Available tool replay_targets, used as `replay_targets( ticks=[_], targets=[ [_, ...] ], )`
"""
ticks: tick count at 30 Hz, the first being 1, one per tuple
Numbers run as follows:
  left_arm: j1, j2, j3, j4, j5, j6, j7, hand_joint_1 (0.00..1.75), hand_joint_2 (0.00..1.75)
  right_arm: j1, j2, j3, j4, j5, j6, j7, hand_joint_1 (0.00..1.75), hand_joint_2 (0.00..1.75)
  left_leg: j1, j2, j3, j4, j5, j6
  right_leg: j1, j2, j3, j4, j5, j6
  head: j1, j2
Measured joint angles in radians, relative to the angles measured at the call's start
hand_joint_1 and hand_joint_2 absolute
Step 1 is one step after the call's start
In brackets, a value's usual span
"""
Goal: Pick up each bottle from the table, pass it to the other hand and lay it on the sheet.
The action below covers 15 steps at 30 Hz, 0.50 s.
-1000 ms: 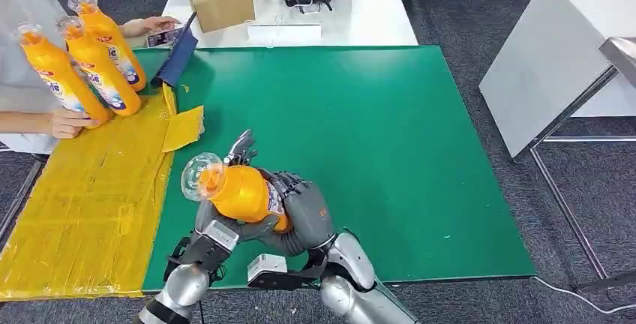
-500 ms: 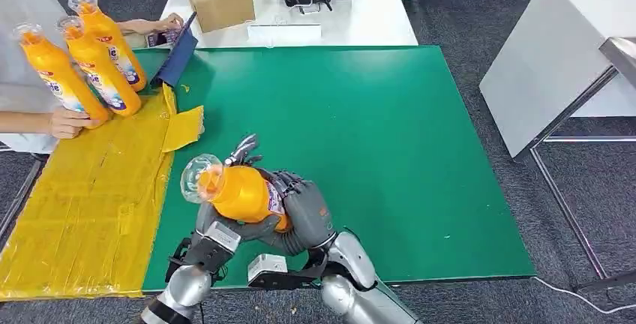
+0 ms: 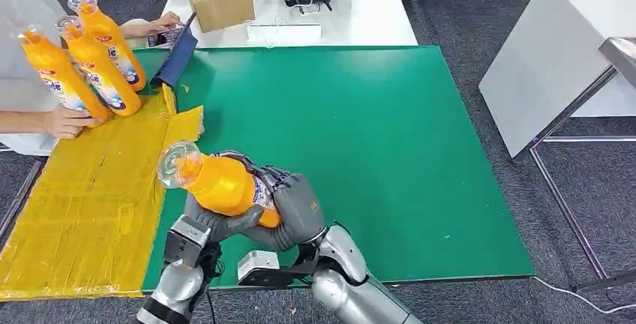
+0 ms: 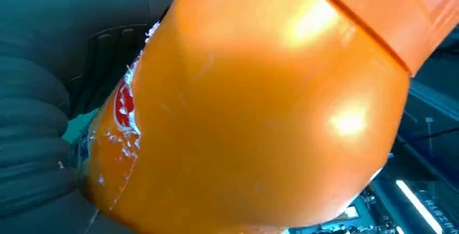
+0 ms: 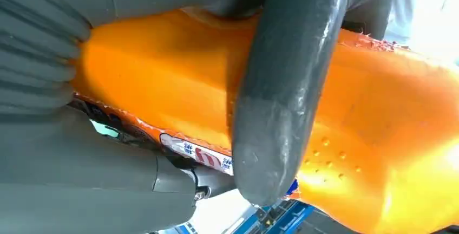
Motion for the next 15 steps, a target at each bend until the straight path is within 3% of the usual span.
replay_targets(
  ticks=[1, 2, 6, 7, 11, 15],
  targets=[
    [-0.002, 0.000, 0.000, 0.000, 0.000, -0.002, 0.000, 1.75, 1.75, -0.001, 0.000, 0.000, 0.000, -0.002, -0.001, 0.000, 1.75, 1.75, 0.000, 0.000, 0.000, 0.000, 0.000, 0.000, 0.000, 0.000, 0.000, 0.000, 0.000, 0.000, 0.000, 0.000],
    [-0.004, 0.000, 0.000, 0.000, 0.001, -0.005, 0.000, 1.75, 1.75, -0.002, 0.001, 0.000, 0.000, -0.005, -0.002, 0.000, 0.03, 1.75, 0.000, 0.000, 0.000, 0.000, 0.000, 0.000, 0.000, 0.000, 0.000, 0.000, 0.000, 0.000, 0.000, 0.000],
    [-0.023, 0.000, 0.001, 0.000, 0.003, -0.011, 0.002, 1.75, 1.75, -0.003, 0.004, -0.002, 0.000, -0.018, -0.004, -0.002, 0.00, 1.75, 0.000, 0.000, 0.000, 0.000, 0.000, 0.000, 0.000, 0.000, 0.000, 0.000, 0.000, 0.000, 0.000, 0.000],
    [-0.031, 0.000, 0.002, 0.000, 0.005, -0.011, 0.003, 1.75, 1.75, -0.002, 0.004, -0.002, 0.000, -0.025, -0.005, -0.003, 0.00, 0.00, 0.000, 0.000, 0.000, 0.000, 0.000, 0.000, 0.000, 0.000, 0.000, 0.000, 0.000, 0.000, 0.000, 0.000],
    [-0.062, 0.002, 0.011, -0.005, -0.039, 0.026, 0.015, 1.75, 1.75, 0.024, 0.002, -0.022, -0.034, -0.107, -0.006, -0.032, 0.00, 0.00, 0.000, 0.000, 0.000, 0.000, 0.000, 0.000, 0.000, 0.000, 0.000, 0.000, 0.000, 0.000, 0.000, 0.000],
    [-0.129, 0.013, 0.053, -0.004, -0.373, 0.261, 0.107, 1.75, 1.75, 0.085, -0.012, -0.067, -0.145, -0.170, -0.027, -0.079, 0.00, 0.00, 0.000, 0.000, 0.000, 0.000, 0.000, 0.000, 0.000, 0.000, 0.000, 0.000, 0.000, 0.000, -0.001, 0.000]
  ],
)
